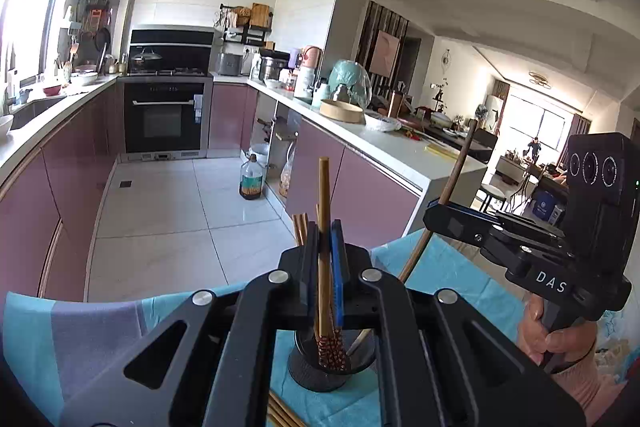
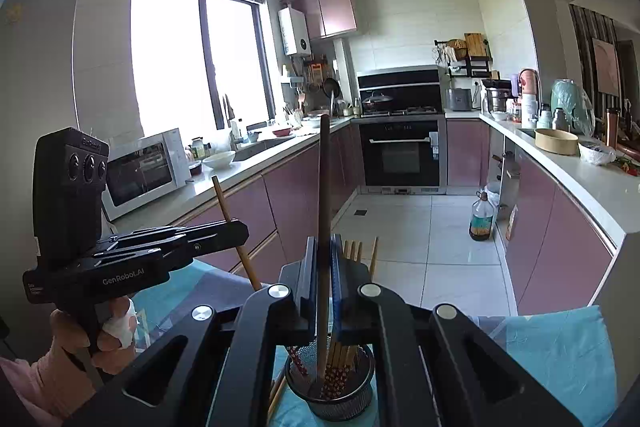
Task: Organize utensils
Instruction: 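Lift both chopsticks upright and lower them into the black mesh holder, then open both tools to release the chopsticks into the holder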
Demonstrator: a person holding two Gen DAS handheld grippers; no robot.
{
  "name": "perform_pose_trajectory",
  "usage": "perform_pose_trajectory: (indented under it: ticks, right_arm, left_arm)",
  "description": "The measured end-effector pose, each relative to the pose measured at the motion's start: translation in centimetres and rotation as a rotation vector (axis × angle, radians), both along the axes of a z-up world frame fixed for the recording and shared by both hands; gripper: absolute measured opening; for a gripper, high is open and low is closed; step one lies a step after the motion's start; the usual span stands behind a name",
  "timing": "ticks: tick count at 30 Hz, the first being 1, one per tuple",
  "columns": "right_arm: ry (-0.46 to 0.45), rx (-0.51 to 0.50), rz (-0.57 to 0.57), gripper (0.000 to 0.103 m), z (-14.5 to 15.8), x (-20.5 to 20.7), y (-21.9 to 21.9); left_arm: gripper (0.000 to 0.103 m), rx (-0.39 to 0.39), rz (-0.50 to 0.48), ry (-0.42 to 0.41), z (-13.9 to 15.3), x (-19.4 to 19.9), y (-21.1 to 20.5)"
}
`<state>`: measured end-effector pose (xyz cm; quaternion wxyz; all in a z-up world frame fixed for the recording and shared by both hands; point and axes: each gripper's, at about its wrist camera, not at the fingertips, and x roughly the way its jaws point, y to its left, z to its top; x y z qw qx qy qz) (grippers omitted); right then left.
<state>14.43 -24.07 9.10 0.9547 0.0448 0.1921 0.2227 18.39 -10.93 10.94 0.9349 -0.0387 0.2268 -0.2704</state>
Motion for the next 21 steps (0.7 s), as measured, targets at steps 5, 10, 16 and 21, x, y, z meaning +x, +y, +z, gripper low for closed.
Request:
perform_pose_trajectory:
  ticks: [5,10,16,21]
  right_arm:
    - [0.089,-0.018,0.005,0.005,-2.4,1.8,0.7]
    - [0.169,-0.036,0.004,0.005,-4.6,3.1,1.1]
    - [0.213,-0.050,-0.009,0.006,-5.6,4.1,1.2]
    - [0.229,-0.050,-0.027,0.007,-5.8,4.8,1.4]
  left_arm:
    - [0.007,0.029,-0.023,0.096,-2.6,2.2,-0.7]
    - [0.007,0.056,-0.037,0.153,-5.3,3.6,-1.0]
    - [0.007,0.065,-0.029,0.167,-6.7,5.2,-0.5]
    - [0.010,0.076,-0.022,0.184,-7.3,6.3,-0.6]
